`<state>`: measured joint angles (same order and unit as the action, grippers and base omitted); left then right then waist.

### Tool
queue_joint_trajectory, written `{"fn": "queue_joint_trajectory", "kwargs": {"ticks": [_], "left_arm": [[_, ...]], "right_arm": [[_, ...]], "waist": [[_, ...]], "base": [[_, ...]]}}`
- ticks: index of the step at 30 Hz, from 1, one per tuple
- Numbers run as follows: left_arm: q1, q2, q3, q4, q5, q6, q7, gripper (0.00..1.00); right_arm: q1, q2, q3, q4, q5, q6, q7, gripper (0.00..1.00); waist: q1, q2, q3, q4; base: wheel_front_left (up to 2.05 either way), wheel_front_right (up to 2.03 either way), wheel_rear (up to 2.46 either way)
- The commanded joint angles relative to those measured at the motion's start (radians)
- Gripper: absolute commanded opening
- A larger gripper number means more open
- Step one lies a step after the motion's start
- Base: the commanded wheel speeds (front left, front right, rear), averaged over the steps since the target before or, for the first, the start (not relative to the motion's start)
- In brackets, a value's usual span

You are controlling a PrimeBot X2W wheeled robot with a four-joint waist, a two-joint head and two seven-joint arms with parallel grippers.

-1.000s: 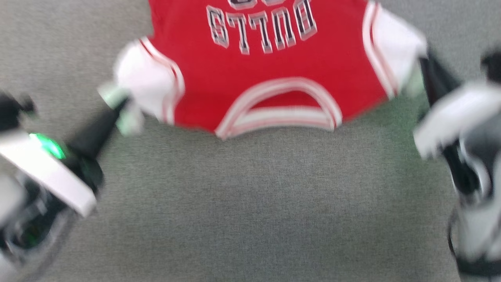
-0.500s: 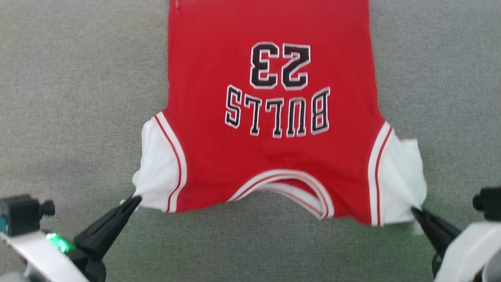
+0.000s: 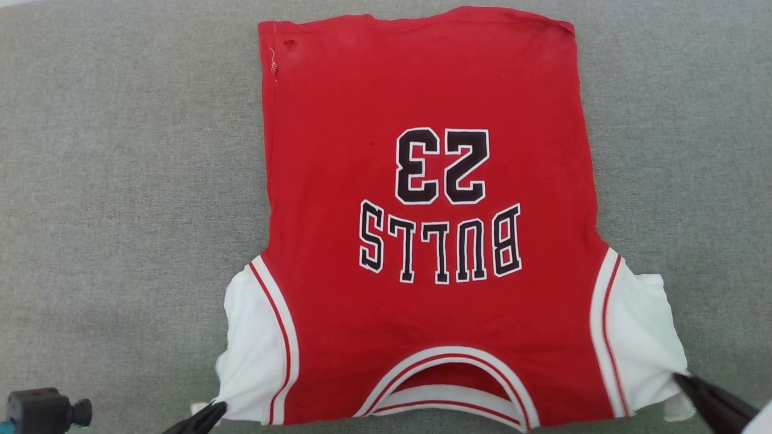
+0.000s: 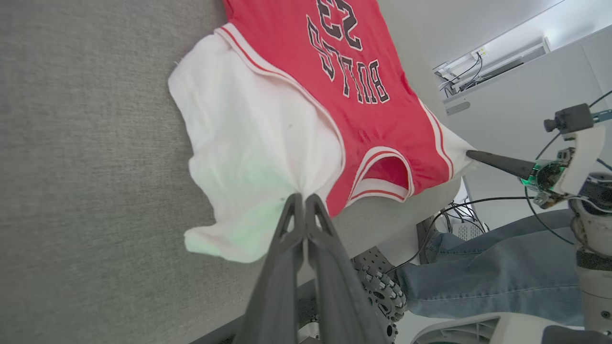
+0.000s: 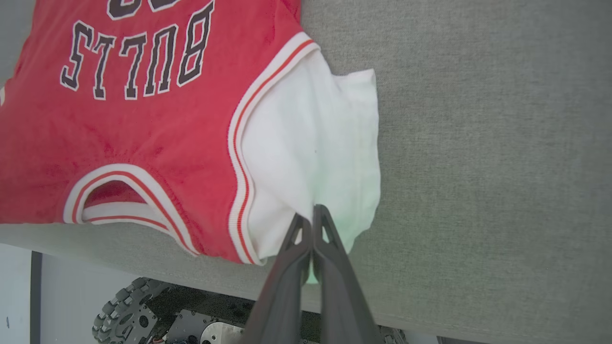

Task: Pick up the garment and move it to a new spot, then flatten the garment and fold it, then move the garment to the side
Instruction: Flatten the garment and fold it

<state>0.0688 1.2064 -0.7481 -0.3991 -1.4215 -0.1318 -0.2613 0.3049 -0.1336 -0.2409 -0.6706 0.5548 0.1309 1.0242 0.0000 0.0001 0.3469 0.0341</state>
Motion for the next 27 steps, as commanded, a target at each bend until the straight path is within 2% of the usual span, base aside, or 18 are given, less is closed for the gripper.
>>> {"fn": "queue_joint_trajectory", "kwargs": {"ticks": [1, 5, 10, 16, 21, 22, 23, 24, 25, 26, 27], "left_arm": [[0.012, -0.004, 0.007, -0.002, 0.012, 0.002, -0.005, 0.00], [-0.004, -0.061, -0.009, 0.008, 0.034, 0.002, -0.005, 0.00], [-0.074, -0.120, -0.063, 0.067, 0.040, 0.002, -0.005, 0.00], [-0.151, -0.165, -0.133, 0.139, 0.027, 0.002, -0.004, 0.00], [-0.183, -0.185, -0.151, 0.177, 0.027, 0.002, -0.005, 0.00], [-0.187, -0.187, -0.150, 0.182, 0.030, 0.002, -0.005, 0.00], [-0.189, -0.189, -0.150, 0.185, 0.032, 0.002, -0.005, 0.00], [-0.189, -0.192, -0.145, 0.188, 0.034, 0.002, -0.005, 0.00], [-0.189, -0.192, -0.145, 0.188, 0.034, 0.002, -0.005, 0.00], [-0.187, -0.194, -0.142, 0.189, 0.037, 0.002, -0.005, 0.00], [-0.183, -0.197, -0.140, 0.190, 0.039, 0.002, -0.005, 0.00]], "right_arm": [[0.001, -0.005, -0.013, -0.012, 0.004, 0.000, 0.003, 0.00], [-0.034, -0.012, 0.001, 0.013, -0.010, 0.000, 0.013, 0.00], [-0.077, -0.010, 0.035, 0.127, -0.030, 0.000, -0.002, 0.00], [-0.108, -0.004, 0.068, 0.280, -0.059, 0.000, -0.050, 0.00], [-0.126, -0.010, 0.086, 0.339, -0.070, 0.000, -0.103, 0.00], [-0.131, -0.012, 0.083, 0.343, -0.080, 0.000, -0.115, 0.12], [-0.131, -0.017, 0.084, 0.344, -0.089, 0.000, -0.123, 0.32], [-0.133, -0.022, 0.085, 0.341, -0.095, 0.000, -0.132, 0.76], [-0.133, -0.022, 0.085, 0.341, -0.095, 0.000, -0.132, 0.76], [-0.136, -0.022, 0.083, 0.332, -0.098, 0.000, -0.142, 1.00], [-0.138, -0.022, 0.079, 0.321, -0.103, 0.000, -0.150, 1.00]], "waist": [[0.0000, -0.0001, -0.001, 0.000], [0.0000, -0.0001, -0.005, 0.002], [0.0000, -0.0001, 0.000, 0.002], [0.0000, -0.0001, 0.010, 0.002], [0.0000, -0.0001, 0.014, 0.001], [0.0000, -0.0001, 0.014, 0.000], [0.0000, -0.0001, 0.014, -0.001], [0.0000, -0.0001, 0.013, -0.001], [0.0000, -0.0001, 0.013, -0.001], [0.0000, -0.0001, 0.013, -0.002], [0.0000, -0.0001, 0.011, -0.001]], "base": [[0.00, 0.00, 0.00], [0.00, 0.00, 0.00], [0.00, 0.00, 0.00], [0.00, 0.00, 0.00], [0.00, 0.00, 0.00], [0.00, 0.00, 0.00], [0.00, 0.00, 0.00], [0.00, 0.00, 0.00], [0.00, 0.00, 0.00], [0.00, 0.00, 0.00], [0.00, 0.00, 0.00]]}}
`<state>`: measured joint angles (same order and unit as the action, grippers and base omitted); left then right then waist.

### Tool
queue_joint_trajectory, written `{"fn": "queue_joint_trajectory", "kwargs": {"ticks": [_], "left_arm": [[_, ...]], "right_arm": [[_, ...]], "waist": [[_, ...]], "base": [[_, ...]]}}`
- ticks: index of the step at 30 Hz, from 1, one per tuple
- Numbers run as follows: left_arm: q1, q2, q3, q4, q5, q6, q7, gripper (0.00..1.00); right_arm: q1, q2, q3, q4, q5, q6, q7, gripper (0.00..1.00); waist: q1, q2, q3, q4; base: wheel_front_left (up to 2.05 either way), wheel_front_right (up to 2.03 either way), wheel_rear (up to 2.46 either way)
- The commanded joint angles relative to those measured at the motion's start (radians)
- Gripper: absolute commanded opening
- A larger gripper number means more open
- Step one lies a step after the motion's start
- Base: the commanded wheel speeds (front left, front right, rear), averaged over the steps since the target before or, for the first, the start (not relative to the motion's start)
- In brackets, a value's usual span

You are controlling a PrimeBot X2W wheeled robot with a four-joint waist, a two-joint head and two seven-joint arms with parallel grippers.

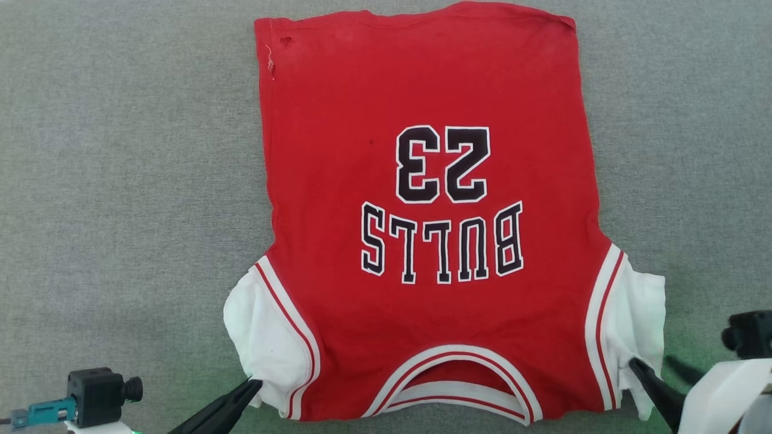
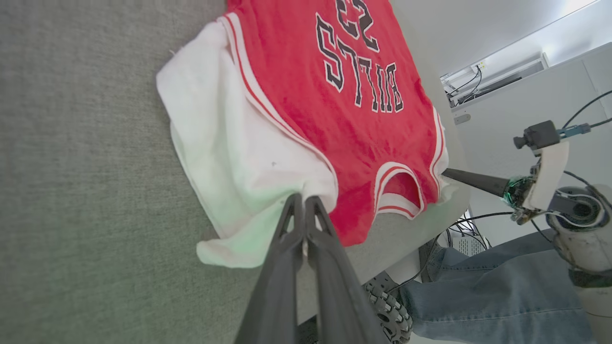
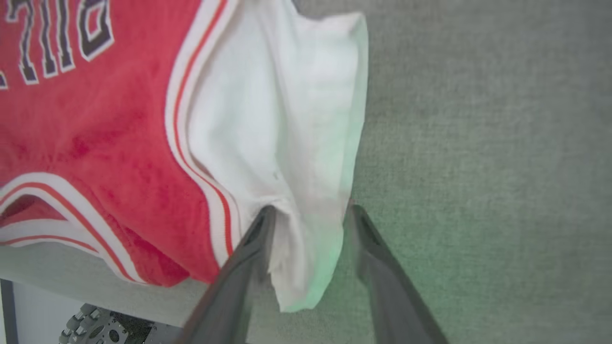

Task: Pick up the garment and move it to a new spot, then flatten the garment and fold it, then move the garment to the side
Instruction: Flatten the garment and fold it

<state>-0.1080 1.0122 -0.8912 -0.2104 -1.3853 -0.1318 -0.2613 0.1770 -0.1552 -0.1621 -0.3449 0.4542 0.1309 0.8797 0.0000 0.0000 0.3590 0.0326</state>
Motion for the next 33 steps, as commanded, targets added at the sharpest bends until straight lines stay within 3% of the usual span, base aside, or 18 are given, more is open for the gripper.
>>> {"fn": "queue_joint_trajectory", "kwargs": {"ticks": [1, 7, 12, 17, 23, 33], "left_arm": [[-0.002, -0.005, 0.006, 0.001, 0.004, 0.002, -0.005, 0.00], [0.006, -0.021, 0.026, -0.011, 0.027, 0.002, -0.005, 0.00], [-0.023, -0.043, 0.041, -0.033, 0.065, 0.002, -0.005, 0.00], [-0.100, -0.060, 0.008, -0.059, 0.099, 0.002, -0.005, 0.00], [-0.180, -0.083, -0.014, -0.085, 0.127, 0.002, -0.005, 0.00], [-0.243, -0.097, -0.019, -0.099, 0.130, 0.002, -0.005, 0.00]], "right_arm": [[-0.009, -0.003, -0.004, -0.022, -0.004, 0.000, -0.011, 1.00], [-0.063, -0.037, -0.082, -0.167, -0.031, 0.000, 0.027, 1.00], [-0.300, -0.090, -0.111, -0.170, -0.107, 0.000, 0.074, 1.00], [-0.610, -0.126, -0.049, 0.018, -0.186, 0.000, 0.091, 1.00], [-0.920, -0.125, -0.006, 0.288, -0.289, 0.000, 0.119, 1.00], [-1.158, -0.072, -0.036, 0.578, -0.436, 0.000, 0.209, 1.00]], "waist": [[0.0000, 0.0000, -0.003, 0.002], [0.0000, 0.0000, 0.000, 0.026], [0.0000, 0.0000, 0.044, 0.060], [0.0000, 0.0000, 0.122, 0.118], [0.0000, 0.0000, 0.220, 0.176], [0.0000, 0.0000, 0.299, 0.219]], "base": [[0.00, 0.00, 0.00], [0.00, 0.00, 0.00], [0.00, 0.00, 0.00], [0.00, 0.00, 0.00], [0.00, 0.00, 0.00], [0.00, 0.00, 0.00]]}}
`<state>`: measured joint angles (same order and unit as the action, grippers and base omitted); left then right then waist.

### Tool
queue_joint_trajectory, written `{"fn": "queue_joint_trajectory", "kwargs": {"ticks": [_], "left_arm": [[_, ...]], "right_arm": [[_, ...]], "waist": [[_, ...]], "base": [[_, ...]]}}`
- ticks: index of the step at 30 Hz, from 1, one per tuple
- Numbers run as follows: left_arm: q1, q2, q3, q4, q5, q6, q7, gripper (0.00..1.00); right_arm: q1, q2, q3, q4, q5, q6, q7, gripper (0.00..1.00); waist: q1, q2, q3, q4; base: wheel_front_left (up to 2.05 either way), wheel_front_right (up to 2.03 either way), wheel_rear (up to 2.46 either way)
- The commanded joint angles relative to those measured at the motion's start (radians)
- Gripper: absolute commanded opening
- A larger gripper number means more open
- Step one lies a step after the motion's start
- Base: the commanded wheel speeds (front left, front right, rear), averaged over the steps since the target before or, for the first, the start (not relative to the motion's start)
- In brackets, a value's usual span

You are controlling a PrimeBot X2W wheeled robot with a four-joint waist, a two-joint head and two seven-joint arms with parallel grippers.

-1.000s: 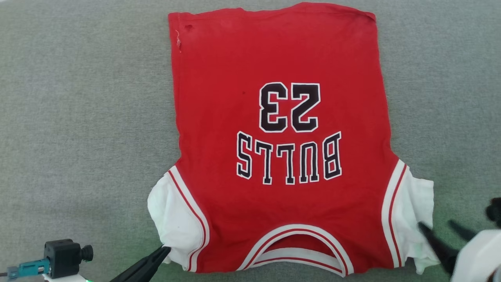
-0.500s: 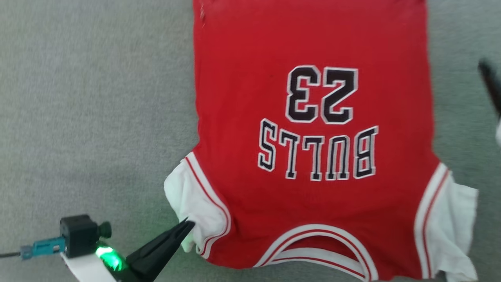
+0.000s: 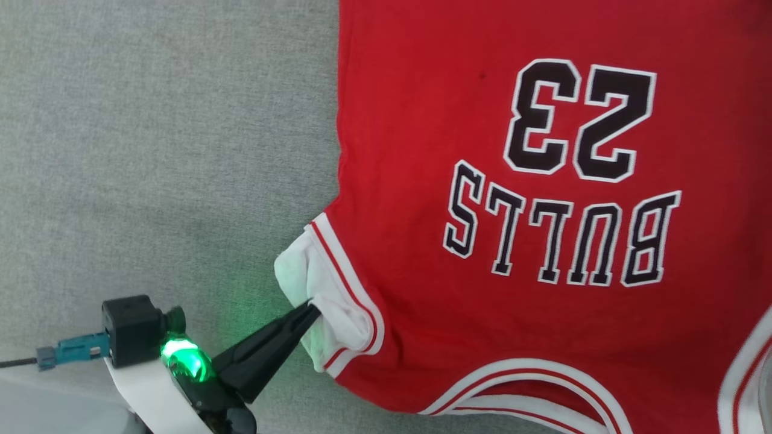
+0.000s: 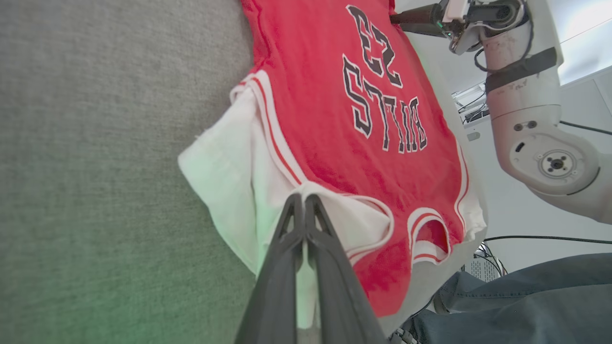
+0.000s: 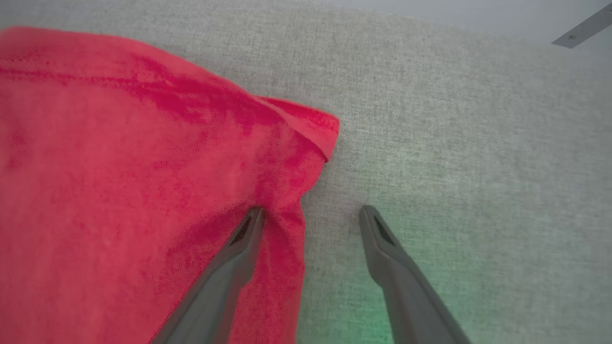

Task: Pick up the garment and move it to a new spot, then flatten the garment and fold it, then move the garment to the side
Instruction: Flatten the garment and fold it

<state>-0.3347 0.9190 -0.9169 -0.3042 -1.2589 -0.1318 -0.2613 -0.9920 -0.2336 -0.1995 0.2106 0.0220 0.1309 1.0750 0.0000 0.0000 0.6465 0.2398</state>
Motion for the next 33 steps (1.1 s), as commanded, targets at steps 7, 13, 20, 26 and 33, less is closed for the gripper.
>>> {"fn": "queue_joint_trajectory", "kwargs": {"ticks": [7, 13, 20, 26, 33], "left_arm": [[-0.033, -0.018, 0.013, -0.034, 0.023, 0.002, -0.005, 0.00], [-0.029, -0.027, 0.020, -0.022, 0.026, 0.002, -0.005, 0.00], [0.030, -0.040, 0.074, 0.001, 0.016, 0.002, -0.005, 0.00], [0.102, -0.050, 0.142, 0.023, 0.011, 0.002, -0.005, 0.00], [0.182, -0.071, 0.225, 0.065, -0.015, 0.002, -0.005, 0.00]], "right_arm": [[-0.027, 0.036, -0.034, 0.106, -0.049, 0.000, 0.055, 0.00], [-0.032, 0.032, -0.041, 0.104, -0.054, -0.001, 0.025, 0.00], [0.062, -0.051, 0.036, -0.007, 0.053, -0.001, 0.048, 0.00], [0.345, -0.132, 0.035, -0.285, 0.232, -0.001, 0.185, 0.00], [0.767, -0.087, -0.009, -0.571, 0.352, -0.001, 0.277, 0.00]], "waist": [[0.0000, 0.0000, 0.015, 0.021], [0.0000, 0.0000, -0.009, 0.010], [0.0000, 0.0000, -0.101, -0.026], [0.0000, 0.0000, -0.160, -0.064], [0.0000, 0.0000, -0.224, -0.122]], "base": [[0.00, 0.00, 0.00], [0.00, 0.00, 0.00], [0.00, 0.00, 0.00], [0.00, 0.00, 0.00], [0.00, 0.00, 0.00]]}}
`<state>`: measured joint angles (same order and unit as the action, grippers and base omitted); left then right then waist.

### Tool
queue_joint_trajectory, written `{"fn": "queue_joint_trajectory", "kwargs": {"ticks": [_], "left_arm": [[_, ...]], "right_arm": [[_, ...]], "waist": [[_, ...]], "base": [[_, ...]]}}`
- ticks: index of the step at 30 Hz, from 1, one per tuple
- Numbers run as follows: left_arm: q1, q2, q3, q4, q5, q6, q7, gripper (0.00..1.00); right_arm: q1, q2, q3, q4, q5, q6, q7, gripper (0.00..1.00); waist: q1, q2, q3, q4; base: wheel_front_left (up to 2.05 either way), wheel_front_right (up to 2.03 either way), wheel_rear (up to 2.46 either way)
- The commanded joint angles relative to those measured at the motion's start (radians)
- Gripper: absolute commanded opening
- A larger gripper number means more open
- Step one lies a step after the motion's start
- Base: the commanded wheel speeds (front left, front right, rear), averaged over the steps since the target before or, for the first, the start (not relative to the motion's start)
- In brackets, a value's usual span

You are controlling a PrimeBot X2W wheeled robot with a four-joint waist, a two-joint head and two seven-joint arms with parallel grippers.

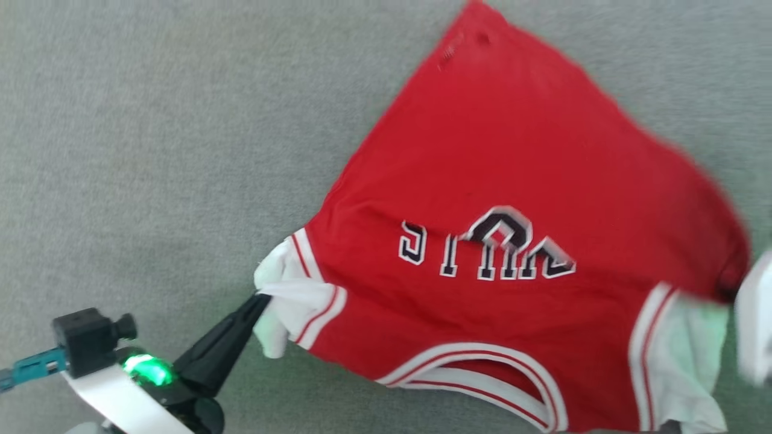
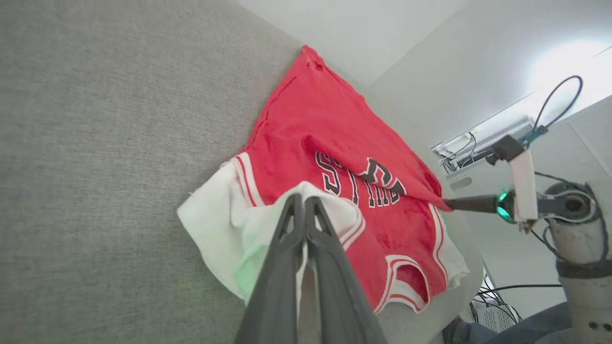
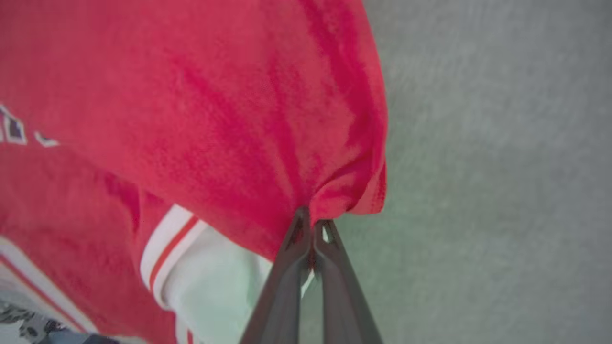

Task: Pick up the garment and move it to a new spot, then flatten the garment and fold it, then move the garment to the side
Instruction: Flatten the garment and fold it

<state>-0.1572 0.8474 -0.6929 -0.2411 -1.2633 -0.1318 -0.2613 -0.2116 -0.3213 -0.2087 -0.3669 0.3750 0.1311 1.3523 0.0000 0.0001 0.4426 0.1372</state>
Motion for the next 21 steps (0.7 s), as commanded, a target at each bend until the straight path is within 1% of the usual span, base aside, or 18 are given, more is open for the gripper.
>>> {"fn": "queue_joint_trajectory", "kwargs": {"ticks": [1, 3, 4, 7, 11, 13, 16, 19, 20, 21], "left_arm": [[0.017, -0.001, 0.014, 0.008, -0.012, 0.002, -0.005, 0.00], [0.038, -0.009, 0.050, 0.027, -0.012, 0.002, -0.005, 0.00], [0.066, -0.016, 0.075, 0.041, -0.008, 0.002, -0.005, 0.00], [0.096, -0.026, 0.113, 0.055, -0.012, 0.002, -0.005, 0.00], [0.123, -0.027, 0.121, 0.066, 0.003, 0.002, -0.005, 0.00], [0.127, -0.024, 0.119, 0.076, 0.013, 0.002, -0.005, 0.00], [0.128, -0.035, 0.125, 0.075, 0.009, 0.002, -0.005, 0.00], [0.126, -0.040, 0.118, 0.075, 0.016, 0.002, -0.005, 0.00], [0.125, -0.040, 0.114, 0.073, 0.018, 0.002, -0.005, 0.00], [0.125, -0.038, 0.111, 0.074, 0.022, 0.002, -0.005, 0.00]], "right_arm": [[0.043, 0.017, -0.001, -0.028, 0.014, -0.001, 0.007, 0.00], [0.145, 0.036, 0.003, -0.078, 0.036, -0.001, 0.021, 0.00], [0.233, 0.051, 0.014, -0.119, 0.043, -0.001, 0.029, 0.00], [0.338, 0.074, 0.035, -0.162, 0.056, -0.001, 0.020, 0.00], [0.452, 0.107, 0.063, -0.192, 0.063, -0.001, 0.002, 0.00], [0.503, 0.122, 0.086, -0.193, 0.071, -0.001, -0.006, 0.00], [0.548, 0.142, 0.126, -0.156, 0.085, -0.001, -0.033, 0.00], [0.539, 0.149, 0.155, -0.128, 0.075, -0.001, -0.092, 0.00], [0.525, 0.142, 0.164, -0.132, 0.068, -0.001, -0.121, 0.00], [0.507, 0.136, 0.166, -0.141, 0.063, -0.001, -0.154, 0.62]], "waist": [[0.0000, -0.0001, -0.030, -0.029], [0.0000, -0.0001, -0.051, -0.047], [0.0000, -0.0001, -0.071, -0.063], [0.0000, -0.0001, -0.092, -0.081], [0.0000, -0.0001, -0.106, -0.091], [0.0000, -0.0001, -0.110, -0.092], [0.0000, -0.0001, -0.112, -0.092], [0.0000, -0.0001, -0.112, -0.090], [0.0000, -0.0001, -0.112, -0.089], [0.0000, -0.0001, -0.112, -0.088]], "base": [[0.00, 0.00, 0.00], [0.00, 0.00, 0.00], [0.00, 0.00, 0.00], [0.00, 0.00, 0.00], [0.00, 0.00, 0.00], [0.00, 0.00, 0.00], [0.00, 0.00, 0.00], [0.00, 0.00, 0.00], [0.00, 0.00, 0.00], [0.00, 0.00, 0.00]]}}
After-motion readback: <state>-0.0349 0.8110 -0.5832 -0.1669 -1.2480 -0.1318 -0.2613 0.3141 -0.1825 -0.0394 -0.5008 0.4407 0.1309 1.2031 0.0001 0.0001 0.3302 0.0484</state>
